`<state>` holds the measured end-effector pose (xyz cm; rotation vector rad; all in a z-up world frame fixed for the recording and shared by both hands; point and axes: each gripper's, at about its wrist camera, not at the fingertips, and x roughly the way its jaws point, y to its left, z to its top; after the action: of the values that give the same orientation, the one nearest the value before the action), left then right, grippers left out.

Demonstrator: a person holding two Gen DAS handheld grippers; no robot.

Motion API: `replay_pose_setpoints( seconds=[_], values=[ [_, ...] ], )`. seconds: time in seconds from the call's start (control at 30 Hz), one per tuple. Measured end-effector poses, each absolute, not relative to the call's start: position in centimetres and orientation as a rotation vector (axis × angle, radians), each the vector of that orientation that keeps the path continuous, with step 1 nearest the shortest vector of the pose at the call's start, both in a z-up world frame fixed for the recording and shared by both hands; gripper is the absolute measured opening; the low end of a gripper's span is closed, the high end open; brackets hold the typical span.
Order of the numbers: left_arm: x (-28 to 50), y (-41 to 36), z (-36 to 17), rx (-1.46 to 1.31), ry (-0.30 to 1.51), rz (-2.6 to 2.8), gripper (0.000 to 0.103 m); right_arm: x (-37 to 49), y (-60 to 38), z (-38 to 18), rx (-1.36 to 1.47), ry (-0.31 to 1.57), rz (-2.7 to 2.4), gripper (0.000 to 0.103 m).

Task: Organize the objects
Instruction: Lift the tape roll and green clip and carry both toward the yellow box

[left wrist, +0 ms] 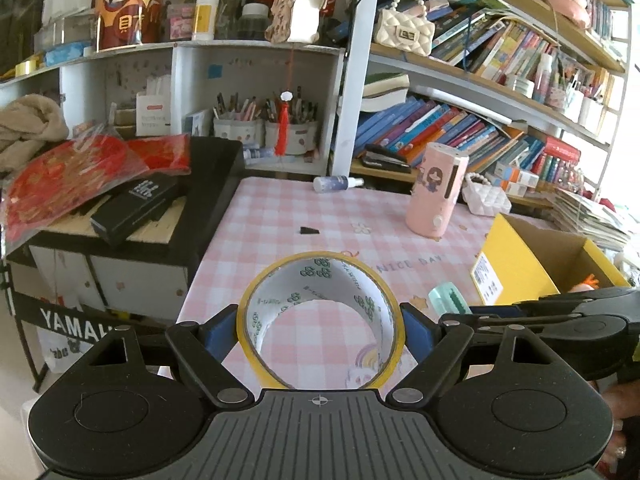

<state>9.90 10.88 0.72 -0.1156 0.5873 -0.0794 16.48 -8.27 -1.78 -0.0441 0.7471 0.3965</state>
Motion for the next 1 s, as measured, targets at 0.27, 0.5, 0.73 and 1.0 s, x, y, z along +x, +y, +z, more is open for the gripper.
replay_pose_setpoints(
  seconds=[0.27,0.5,0.73,1.0],
  values=[
    [5.1,11.4,0.6,-0.105,0.602,-0.097,0.084,11.2,-7.6,-2.1,-0.039,0.754,0.389,0.023],
    [1.9,10.7,0.4,-0.061,0.622,-0.166,0.084,6.4,-8.4,-2.6,0.017,0.764,0.333,0.023],
    [-0.4,9.4,-0.2,-0.033,0.645,-0.258,0.084,1.9,-9.6,-3.3,0.060,0.771,0.253,0.023],
    [-1.7,7.5,0.1,-0.005,0.628,-0.367,0.084,-1.3,-12.0,-3.0,0.108,0.763,0.140,0.023]
  ],
)
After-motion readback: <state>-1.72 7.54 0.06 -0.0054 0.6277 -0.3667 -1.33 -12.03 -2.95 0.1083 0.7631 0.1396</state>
